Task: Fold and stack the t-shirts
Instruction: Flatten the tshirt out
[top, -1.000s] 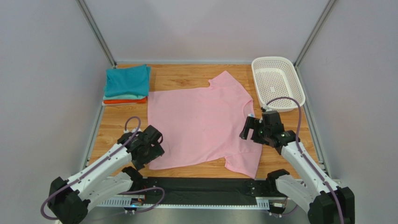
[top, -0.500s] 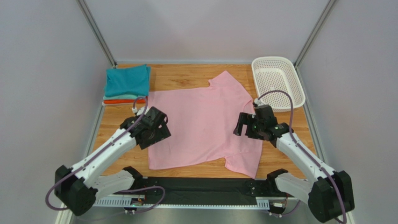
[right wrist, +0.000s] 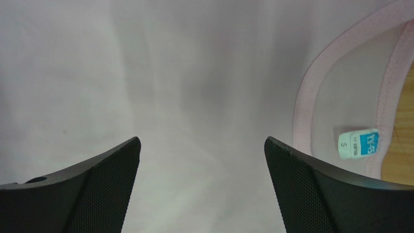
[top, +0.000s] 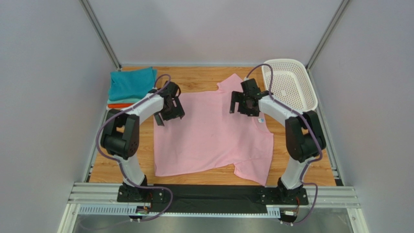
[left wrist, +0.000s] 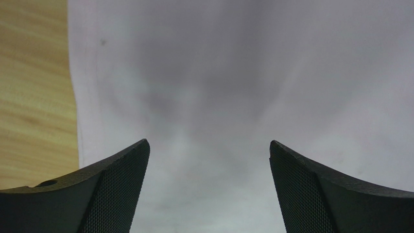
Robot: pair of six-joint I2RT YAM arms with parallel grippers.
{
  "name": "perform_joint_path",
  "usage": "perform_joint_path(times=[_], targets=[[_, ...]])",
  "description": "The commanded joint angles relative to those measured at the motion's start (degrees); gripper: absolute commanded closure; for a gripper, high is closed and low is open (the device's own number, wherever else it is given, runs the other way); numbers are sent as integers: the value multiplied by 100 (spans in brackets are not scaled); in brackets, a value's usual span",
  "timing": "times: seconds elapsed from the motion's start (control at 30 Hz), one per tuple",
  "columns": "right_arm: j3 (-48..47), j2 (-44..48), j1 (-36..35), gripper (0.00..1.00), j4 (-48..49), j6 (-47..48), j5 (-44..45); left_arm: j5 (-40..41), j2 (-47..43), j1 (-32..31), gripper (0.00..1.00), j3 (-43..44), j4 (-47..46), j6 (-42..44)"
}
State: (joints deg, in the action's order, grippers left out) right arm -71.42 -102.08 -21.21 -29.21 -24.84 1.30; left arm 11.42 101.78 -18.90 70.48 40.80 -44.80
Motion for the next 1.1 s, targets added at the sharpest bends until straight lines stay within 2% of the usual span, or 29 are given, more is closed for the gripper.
perform_joint_path(times=[0.0, 0.23, 0.47, 0.63, 0.77, 0.87, 1.0, 1.07], targets=[[-495, -548, 100, 0, -137, 67, 248, -131, 701, 35, 0, 712, 42, 419], [-953, -1278, 398, 0, -217, -21, 55, -684, 1932, 158, 0, 1863, 507, 542], [-1321, -1674, 618, 0, -234, -12, -42, -975, 3039, 263, 0, 3452, 1070, 762], [-1805, -2086, 662, 0, -295, 207, -286, -1098, 3445, 369, 0, 4096, 1290, 788], [-2113, -2141, 662, 0, -348, 190, -376, -975, 3376, 501, 0, 4640, 1615, 780], [-2148, -1851, 662, 0, -375, 146, -385, -843, 2946, 527, 0, 4738, 1748, 841], [-1929, -1088, 584, 0, -454, 190, -306, -852, 2076, 510, 0, 4388, 1809, 850], [-1501, -405, 504, 0, -445, 207, -183, -834, 1356, 501, 0, 3695, 1800, 693]])
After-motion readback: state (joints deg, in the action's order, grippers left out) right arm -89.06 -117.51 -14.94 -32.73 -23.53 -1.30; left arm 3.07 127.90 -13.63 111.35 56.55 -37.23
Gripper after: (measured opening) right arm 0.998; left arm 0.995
